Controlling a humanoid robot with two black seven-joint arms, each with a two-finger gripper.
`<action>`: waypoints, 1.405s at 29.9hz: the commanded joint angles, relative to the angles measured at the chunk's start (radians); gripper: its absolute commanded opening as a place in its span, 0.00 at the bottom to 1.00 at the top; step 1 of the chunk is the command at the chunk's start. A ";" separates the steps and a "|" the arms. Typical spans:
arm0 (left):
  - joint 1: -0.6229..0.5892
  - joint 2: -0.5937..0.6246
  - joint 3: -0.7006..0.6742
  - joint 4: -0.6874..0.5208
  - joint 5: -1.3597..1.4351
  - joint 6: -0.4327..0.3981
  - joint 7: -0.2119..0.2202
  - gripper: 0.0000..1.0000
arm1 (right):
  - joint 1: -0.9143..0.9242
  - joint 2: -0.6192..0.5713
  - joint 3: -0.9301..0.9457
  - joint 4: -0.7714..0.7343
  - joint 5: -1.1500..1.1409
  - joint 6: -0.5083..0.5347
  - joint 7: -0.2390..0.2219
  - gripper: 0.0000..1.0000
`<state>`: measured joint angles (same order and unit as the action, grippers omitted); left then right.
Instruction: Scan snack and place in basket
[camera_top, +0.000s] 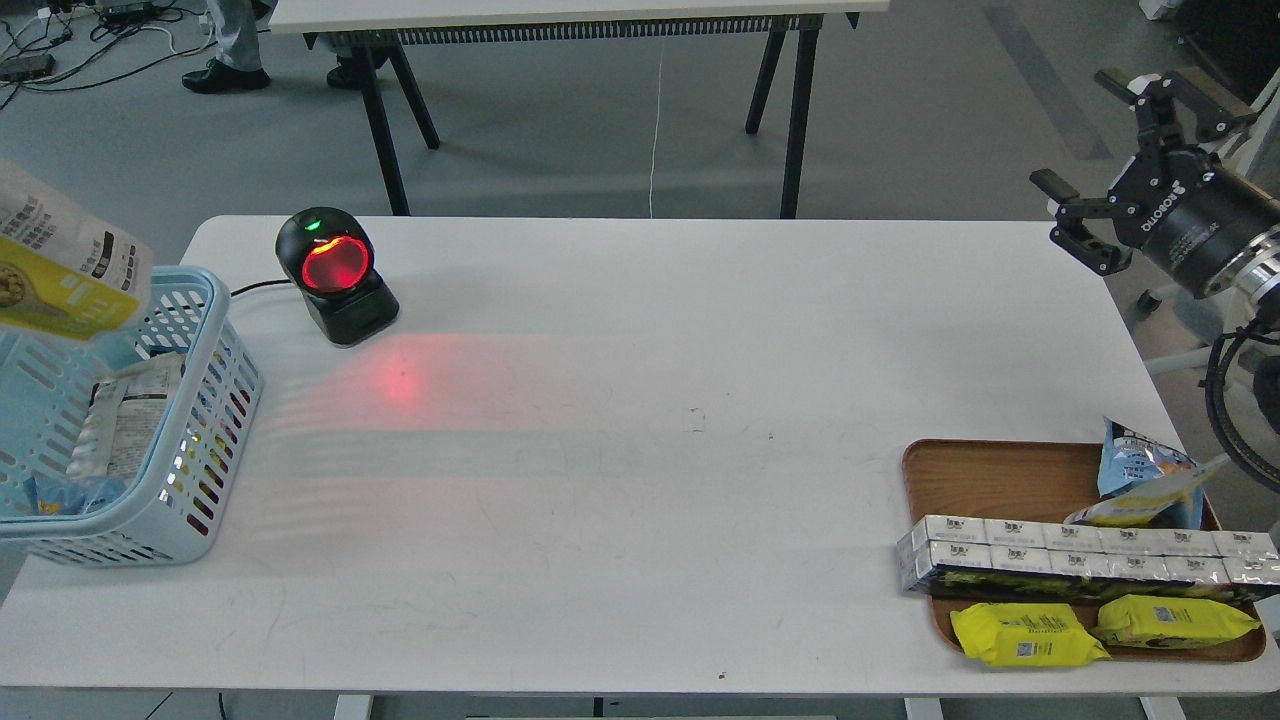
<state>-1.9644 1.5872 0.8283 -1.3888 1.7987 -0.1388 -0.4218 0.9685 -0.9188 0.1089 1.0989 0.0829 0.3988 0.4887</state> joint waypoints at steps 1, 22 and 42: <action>0.039 0.019 0.000 -0.001 0.001 0.004 0.001 0.01 | -0.004 0.000 0.000 -0.001 0.000 0.000 0.000 0.96; 0.177 -0.085 0.005 0.007 0.001 0.002 0.000 0.03 | -0.017 0.000 0.000 -0.001 0.000 0.000 0.000 0.96; 0.203 -0.202 -0.072 0.024 -0.013 0.155 -0.002 0.45 | -0.031 -0.003 0.002 -0.001 0.000 0.003 0.000 0.96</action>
<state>-1.7621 1.3930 0.7944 -1.3655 1.7952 -0.0667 -0.4231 0.9375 -0.9234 0.1105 1.0992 0.0828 0.4030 0.4887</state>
